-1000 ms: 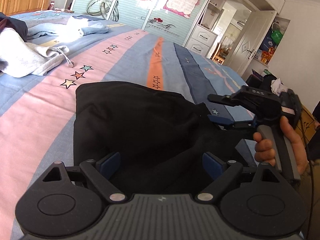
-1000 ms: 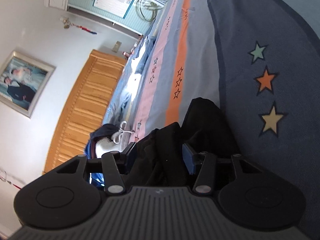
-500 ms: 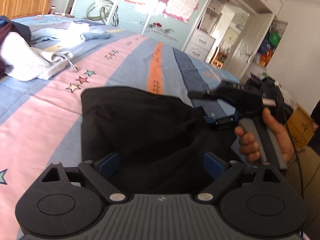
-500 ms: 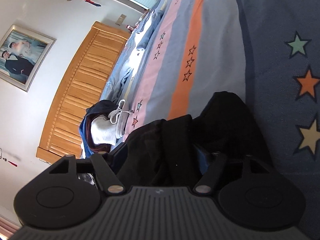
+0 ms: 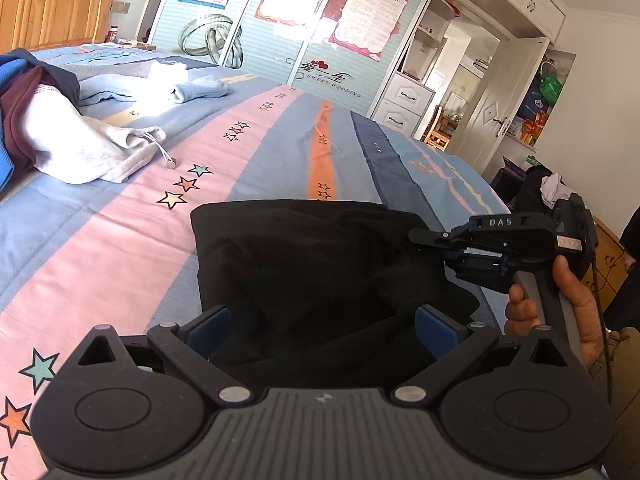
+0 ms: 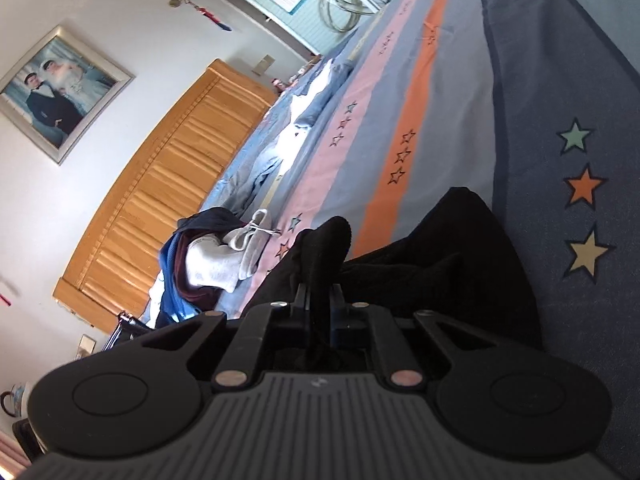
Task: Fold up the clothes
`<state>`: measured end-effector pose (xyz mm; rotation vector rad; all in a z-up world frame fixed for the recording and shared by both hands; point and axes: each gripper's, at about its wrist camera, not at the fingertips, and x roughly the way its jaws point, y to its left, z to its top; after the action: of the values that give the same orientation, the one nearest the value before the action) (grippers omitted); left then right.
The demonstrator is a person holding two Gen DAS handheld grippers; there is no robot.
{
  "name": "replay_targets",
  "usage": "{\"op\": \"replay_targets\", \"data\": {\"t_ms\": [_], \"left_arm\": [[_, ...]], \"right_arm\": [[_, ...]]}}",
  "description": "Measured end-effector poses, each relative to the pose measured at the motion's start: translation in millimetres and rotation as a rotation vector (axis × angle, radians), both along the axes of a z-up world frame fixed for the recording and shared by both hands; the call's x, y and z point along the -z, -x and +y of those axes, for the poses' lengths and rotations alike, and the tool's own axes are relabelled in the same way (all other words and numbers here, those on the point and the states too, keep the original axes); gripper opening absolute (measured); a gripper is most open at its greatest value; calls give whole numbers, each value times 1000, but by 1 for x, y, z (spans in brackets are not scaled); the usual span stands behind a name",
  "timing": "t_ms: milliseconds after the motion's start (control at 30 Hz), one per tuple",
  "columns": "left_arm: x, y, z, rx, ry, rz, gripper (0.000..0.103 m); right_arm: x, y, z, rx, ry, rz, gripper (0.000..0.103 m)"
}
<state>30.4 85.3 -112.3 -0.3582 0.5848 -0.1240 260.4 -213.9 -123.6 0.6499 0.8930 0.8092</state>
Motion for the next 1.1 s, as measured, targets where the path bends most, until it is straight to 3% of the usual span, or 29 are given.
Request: {"op": "replay_targets", "data": {"t_ms": [167,233,333,400,500,633,700,800,933,1100], "left_arm": [[-10,1,5,54,39,-23,100],[-12,-1,7,106,77,-25,102],[-6,-8,3,127,80,-4,102],[0,-12,-1,122,61,20,102],[4,-13,-3,130,53,49,102],[3,-12,0,127,48,36,102],[4,-12,1,122,52,37,102],[4,-12,0,123,67,39,102],[0,-12,-3,145,60,29,102],[0,-16,1,137,64,25,102]], "right_arm": [[-11,6,-14,61,-159,140,10],[-23,17,-23,77,-178,156,10],[2,8,-35,134,-125,207,9],[23,-1,-43,176,-82,244,13],[51,-10,-56,233,-50,285,10],[45,4,-71,181,-223,237,38],[37,7,-71,159,-167,221,68],[27,0,-64,132,-87,176,68],[17,-18,-48,72,-128,125,68],[27,-31,-24,25,-18,136,67]]}}
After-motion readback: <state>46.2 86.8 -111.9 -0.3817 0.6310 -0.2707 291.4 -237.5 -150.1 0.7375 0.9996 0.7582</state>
